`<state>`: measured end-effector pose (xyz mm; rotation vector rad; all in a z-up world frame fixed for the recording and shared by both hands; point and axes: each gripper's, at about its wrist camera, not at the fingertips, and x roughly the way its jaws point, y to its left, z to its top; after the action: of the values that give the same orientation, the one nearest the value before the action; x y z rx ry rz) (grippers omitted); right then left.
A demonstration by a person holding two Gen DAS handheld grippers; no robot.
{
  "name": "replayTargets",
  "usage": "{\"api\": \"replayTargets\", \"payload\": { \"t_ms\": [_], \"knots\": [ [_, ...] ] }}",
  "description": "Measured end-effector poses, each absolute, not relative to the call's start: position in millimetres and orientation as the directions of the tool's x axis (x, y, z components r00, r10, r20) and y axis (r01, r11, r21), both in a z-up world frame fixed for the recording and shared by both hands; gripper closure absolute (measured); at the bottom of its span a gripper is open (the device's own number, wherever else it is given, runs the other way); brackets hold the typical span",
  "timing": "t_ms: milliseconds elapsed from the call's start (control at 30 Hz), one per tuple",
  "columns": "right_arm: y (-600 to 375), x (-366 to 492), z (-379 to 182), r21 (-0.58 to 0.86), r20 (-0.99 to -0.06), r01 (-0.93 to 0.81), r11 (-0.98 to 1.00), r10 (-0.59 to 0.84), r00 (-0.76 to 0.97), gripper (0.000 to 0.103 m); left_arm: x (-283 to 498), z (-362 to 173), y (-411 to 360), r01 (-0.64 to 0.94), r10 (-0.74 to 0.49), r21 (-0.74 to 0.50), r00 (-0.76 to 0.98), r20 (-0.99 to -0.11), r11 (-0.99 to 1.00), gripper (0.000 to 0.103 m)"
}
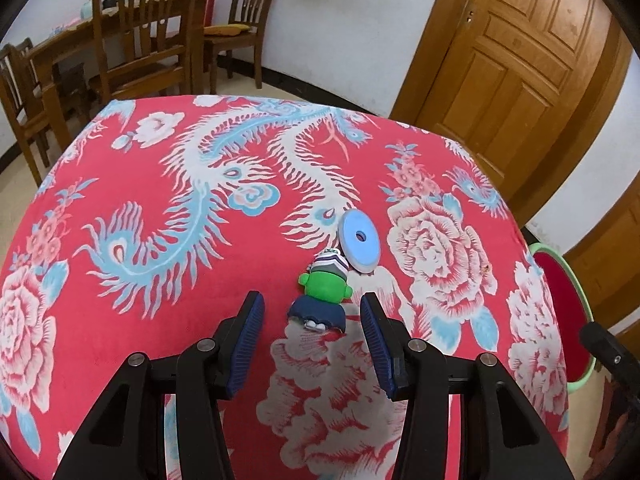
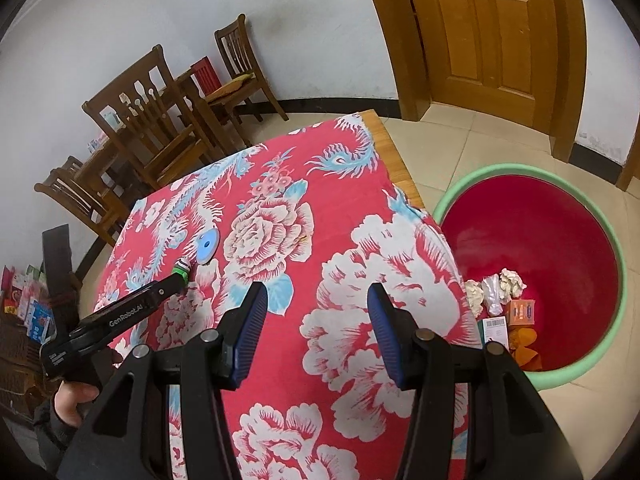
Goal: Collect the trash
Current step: 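Grasp the green figurine with the left gripper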
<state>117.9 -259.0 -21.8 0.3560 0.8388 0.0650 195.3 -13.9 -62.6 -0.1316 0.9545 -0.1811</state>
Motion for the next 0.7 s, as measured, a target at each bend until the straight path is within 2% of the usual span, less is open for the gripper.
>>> {"api": "replayTargets", "payload": {
  "t_ms": [67,200,300,700],
  "knots": [
    [-256,120,-21,0.326,-0.718,0.078,0.942,0.193,0.668,0.049,197,-65,-15,0.107,-0.213,-0.185,0.564,-0.798,0.977,0.060],
    [-246,125,-19,0.312,-0.722,0.066,0.948,0.191,0.665,0.049,198,-67,-19,0.136,-0.220,-0.173,0.575,-0.788,0.975,0.061],
    [-238,129,-18,0.300,-0.725,0.056,0.952,0.189,0.663,0.049,199,-67,-19,0.150,-0.237,-0.184,0.582,-0.778,0.972,0.070],
    [-195,152,-19,0.255,-0.742,0.002,0.967,0.194,0.642,0.049,203,-59,8,0.091,-0.261,-0.263,0.619,-0.740,0.960,0.073]
  ]
}}
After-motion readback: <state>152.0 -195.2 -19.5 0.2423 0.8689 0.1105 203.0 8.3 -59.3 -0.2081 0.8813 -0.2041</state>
